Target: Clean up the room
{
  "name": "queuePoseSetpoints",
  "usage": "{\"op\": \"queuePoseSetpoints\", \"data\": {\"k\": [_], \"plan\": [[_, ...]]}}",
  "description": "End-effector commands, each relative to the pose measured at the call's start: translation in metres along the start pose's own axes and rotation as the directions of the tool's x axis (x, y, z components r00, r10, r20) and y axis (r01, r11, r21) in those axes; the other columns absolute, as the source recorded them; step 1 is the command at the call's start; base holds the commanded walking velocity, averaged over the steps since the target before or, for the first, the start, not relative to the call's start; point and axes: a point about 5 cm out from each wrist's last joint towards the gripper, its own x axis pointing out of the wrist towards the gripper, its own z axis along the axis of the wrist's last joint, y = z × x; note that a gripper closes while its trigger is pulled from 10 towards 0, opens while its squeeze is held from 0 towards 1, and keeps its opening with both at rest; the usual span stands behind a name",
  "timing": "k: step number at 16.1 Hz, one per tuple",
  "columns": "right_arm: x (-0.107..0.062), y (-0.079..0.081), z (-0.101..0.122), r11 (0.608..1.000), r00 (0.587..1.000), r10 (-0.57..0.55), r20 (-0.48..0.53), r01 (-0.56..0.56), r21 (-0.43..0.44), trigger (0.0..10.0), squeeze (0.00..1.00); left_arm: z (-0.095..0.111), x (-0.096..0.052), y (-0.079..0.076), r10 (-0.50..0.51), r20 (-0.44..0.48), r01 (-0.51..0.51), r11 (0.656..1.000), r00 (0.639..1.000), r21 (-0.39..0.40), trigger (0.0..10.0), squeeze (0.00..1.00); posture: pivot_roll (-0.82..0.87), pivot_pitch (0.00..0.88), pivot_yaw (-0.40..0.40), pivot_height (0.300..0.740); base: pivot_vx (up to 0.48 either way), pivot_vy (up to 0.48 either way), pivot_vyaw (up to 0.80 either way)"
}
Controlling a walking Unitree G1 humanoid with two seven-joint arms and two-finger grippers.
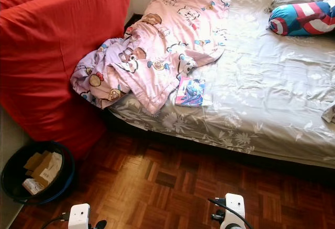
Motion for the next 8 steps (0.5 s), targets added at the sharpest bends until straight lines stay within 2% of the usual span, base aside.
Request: {"op": "queuePoseSetpoints", "data": {"k": [1, 8], "plan": [[-0.0092, 0.0028, -0.037, 0.992, 0.985, 0.108, -0.136, -0.115, -0.046, 10.0, 0.0, -0.017, -0.0113, 0.0504, 0.115, -0.147, -0.12, 0.992, 0.982, -0.026, 10.0, 0.0, 0.08, 0.0, -0.007, 0.74, 0.281, 0.0, 0.0], [-0.0092, 0.003, -0.0362, 0.988, 0.984, 0.12, -0.134, -0.132, -0.085, 10.0, 0.0, -0.0187, -0.0107, 0.0455, 0.105, -0.151, -0.109, 0.994, 0.983, -0.018, 10.0, 0.0, 0.07, 0.0, -0.006, 0.74, 0.326, 0.0, 0.0]]}}
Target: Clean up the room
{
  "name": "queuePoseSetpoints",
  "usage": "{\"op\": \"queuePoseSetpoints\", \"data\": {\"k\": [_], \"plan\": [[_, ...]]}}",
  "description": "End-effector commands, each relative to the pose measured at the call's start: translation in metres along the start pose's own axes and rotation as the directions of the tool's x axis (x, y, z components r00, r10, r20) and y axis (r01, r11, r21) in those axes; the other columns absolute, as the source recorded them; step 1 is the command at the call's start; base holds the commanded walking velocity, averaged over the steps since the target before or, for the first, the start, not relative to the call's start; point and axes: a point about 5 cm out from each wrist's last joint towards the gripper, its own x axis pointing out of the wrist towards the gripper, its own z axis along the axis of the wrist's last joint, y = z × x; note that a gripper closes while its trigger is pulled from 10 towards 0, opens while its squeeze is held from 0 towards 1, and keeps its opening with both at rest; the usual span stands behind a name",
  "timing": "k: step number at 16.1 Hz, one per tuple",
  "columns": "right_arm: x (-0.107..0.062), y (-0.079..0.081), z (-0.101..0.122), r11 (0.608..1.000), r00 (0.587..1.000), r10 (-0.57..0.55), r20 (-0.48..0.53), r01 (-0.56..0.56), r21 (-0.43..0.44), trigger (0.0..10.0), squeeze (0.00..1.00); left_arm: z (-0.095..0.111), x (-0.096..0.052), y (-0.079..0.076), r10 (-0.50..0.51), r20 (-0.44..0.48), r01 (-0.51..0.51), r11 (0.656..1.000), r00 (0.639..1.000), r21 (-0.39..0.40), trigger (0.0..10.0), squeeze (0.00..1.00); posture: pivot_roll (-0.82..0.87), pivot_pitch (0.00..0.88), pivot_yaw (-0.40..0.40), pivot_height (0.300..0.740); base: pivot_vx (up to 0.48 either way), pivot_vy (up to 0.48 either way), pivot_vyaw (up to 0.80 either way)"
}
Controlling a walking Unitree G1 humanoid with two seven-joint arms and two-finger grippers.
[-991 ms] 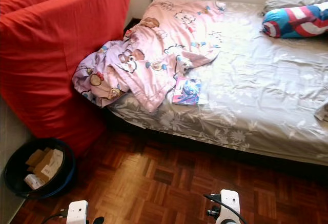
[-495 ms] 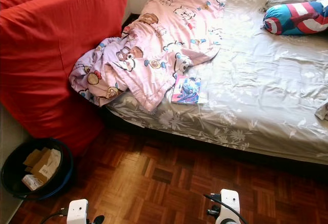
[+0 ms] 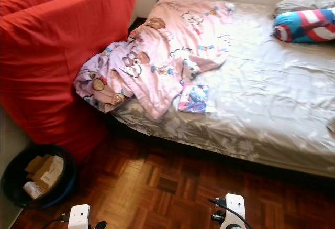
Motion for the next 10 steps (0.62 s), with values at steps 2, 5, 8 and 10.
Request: {"op": "queuePoseSetpoints", "data": {"k": [2, 5, 8, 10], "plan": [[-0.0093, 0.0033, -0.0368, 0.99, 0.984, 0.119, -0.135, -0.129, -0.066, 10.0, 0.0, -0.018, -0.0098, 0.0431, 0.099, -0.15, -0.102, 0.995, 0.984, -0.017, 10.0, 0.0, 0.07, 0.0, -0.007, 0.74, 0.343, 0.0, 0.0], [-0.0095, 0.0031, -0.0372, 0.988, 0.983, 0.123, -0.139, -0.134, -0.076, 10.0, 0.0, -0.0186, -0.0098, 0.0421, 0.094, -0.153, -0.098, 0.995, 0.984, -0.019, 10.0, 0.0, 0.07, 0.0, -0.009, 0.74, 0.347, 0.0, 0.0], [-0.0097, 0.0028, -0.0379, 0.988, 0.983, 0.123, -0.139, -0.134, -0.072, 10.0, 0.0, -0.0196, -0.0101, 0.0418, 0.092, -0.157, -0.095, 0.995, 0.983, -0.016, 10.0, 0.0, 0.07, 0.0, -0.008, 0.74, 0.352, 0.0, 0.0], [-0.0099, 0.0027, -0.0383, 0.988, 0.982, 0.123, -0.14, -0.134, -0.073, 10.0, 0.0, -0.02, -0.0101, 0.0413, 0.089, -0.158, -0.092, 0.996, 0.983, -0.013, 10.0, 0.0, 0.07, 0.0, -0.006, 0.74, 0.354, 0.0, 0.0]]}}
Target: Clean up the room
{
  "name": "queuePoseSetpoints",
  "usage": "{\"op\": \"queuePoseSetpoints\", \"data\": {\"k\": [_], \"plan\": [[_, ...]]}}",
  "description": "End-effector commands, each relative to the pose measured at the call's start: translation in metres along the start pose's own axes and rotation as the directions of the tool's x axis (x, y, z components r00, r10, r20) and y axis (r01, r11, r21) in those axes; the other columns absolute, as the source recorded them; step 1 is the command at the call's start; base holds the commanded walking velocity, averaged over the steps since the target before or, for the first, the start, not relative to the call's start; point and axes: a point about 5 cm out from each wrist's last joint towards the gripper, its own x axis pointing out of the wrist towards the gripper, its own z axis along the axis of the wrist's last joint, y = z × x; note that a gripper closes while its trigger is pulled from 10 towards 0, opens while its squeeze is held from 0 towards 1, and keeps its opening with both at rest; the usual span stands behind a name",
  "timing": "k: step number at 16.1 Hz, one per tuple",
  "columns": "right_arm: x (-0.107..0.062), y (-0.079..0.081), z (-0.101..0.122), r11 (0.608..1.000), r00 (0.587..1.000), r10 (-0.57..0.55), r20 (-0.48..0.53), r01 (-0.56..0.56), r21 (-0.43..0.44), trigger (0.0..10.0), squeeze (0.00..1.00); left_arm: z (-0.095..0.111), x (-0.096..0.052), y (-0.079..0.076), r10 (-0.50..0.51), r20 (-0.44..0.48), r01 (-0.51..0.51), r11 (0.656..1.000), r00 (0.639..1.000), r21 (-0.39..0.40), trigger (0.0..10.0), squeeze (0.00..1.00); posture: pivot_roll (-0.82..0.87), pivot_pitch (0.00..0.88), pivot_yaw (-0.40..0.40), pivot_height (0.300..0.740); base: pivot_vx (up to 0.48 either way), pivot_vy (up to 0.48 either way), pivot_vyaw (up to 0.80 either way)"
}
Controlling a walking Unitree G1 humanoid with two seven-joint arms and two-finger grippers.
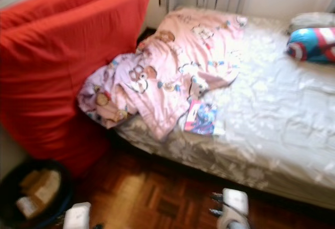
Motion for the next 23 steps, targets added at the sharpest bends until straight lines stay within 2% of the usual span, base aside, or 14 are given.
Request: {"op": "queuePoseSetpoints", "data": {"k": [1, 9, 15, 20, 23], "plan": [[-0.014, -0.009, -0.047, 0.992, 0.982, 0.093, -0.165, -0.106, -0.07, 10.0, 0.0, -0.012, -0.005, 0.031, 0.061, -0.131, -0.064, 0.998, 0.989, -0.017, 10.0, 0.0, 0.06, 0.0, -0.007, 0.74, 0.352, 0.0, 0.0], [-0.014, -0.009, -0.046, 0.994, 0.984, 0.088, -0.158, -0.098, -0.056, 10.0, 0.0, -0.012, -0.005, 0.027, 0.055, -0.129, -0.058, 0.998, 0.99, -0.021, 10.0, 0.0, 0.07, 0.0, -0.005, 0.74, 0.357, 0.0, 0.0], [-0.013, -0.008, -0.044, 0.995, 0.985, 0.086, -0.15, -0.093, -0.045, 10.0, 0.0, -0.01, -0.005, 0.033, 0.065, -0.114, -0.069, 0.997, 0.991, -0.031, 10.0, 0.0, 0.07, 0.0, -0.006, 0.74, 0.325, 0.0, 0.0], [-0.013, -0.008, -0.043, 0.995, 0.987, 0.088, -0.134, -0.092, -0.029, 10.0, 0.0, -0.005, -0.005, 0.034, 0.057, -0.073, -0.062, 0.995, 0.996, -0.072, 10.0, 0.0, 0.07, 0.0, -0.003, 0.74, 0.0, 0.0, 0.0], [-0.013, -0.008, -0.041, 0.998, 0.993, 0.062, -0.103, -0.064, -0.014, 10.0, 0.0, 0.005, -0.001, 0.033, 0.039, -0.059, -0.042, 0.997, 0.997, -0.058, 10.0, 0.0, 0.05, 0.0, 0.007, 0.74, 0.0, 0.0, 0.0]]}}
